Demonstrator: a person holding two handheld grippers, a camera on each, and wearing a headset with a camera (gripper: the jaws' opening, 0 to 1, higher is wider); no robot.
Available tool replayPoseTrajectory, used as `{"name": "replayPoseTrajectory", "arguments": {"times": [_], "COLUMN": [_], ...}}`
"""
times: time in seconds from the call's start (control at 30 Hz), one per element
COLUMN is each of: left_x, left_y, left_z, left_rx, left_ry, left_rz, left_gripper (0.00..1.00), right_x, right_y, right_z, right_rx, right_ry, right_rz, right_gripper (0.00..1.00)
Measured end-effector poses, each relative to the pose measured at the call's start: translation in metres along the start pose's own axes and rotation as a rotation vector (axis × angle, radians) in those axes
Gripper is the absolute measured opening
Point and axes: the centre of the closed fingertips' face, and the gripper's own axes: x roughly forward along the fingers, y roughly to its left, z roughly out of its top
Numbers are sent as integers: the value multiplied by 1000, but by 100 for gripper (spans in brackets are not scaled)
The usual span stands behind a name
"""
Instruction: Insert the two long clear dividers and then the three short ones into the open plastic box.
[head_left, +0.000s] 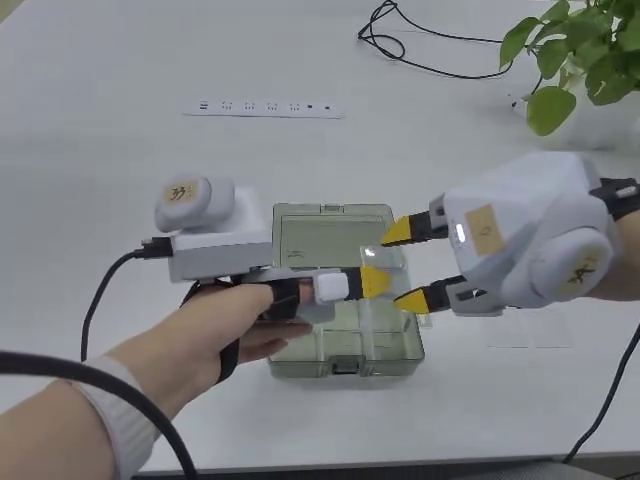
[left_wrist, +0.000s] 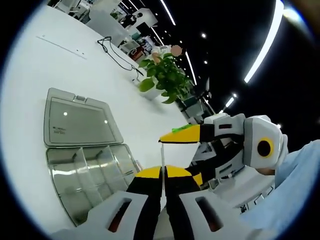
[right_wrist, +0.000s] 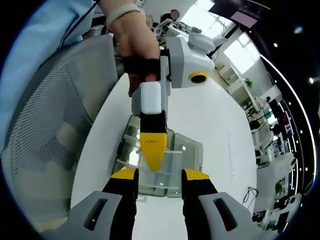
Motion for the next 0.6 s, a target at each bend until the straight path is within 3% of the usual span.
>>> {"name": "replayPoseTrajectory", "arguments": {"times": [0.1, 0.23, 0.4, 0.47, 0.6], "left_x": [0, -1, -5, -7, -12], "left_y": [-2, 1, -1, -5, -8], "left_z": [-1, -4, -9, -8, -7], "left_rx": [11, 69, 208, 272, 382], "left_ry": [7, 27, 66, 61, 72], "left_rz": [-8, -8, -35, -55, -87], "left_gripper": [0, 0, 0, 0, 0], "right_x": [-3, -10, -19, -22, -28], "right_y": [-5, -8, -11, -16, -20], "right_z": [2, 8, 10, 11, 12], "right_rx": [63, 151, 245, 265, 316], "right_ry": [-23, -76, -120, -137, -171], "right_rz": [-1, 26, 84, 84, 150], "right_gripper": [46, 45, 40, 38, 28]}}
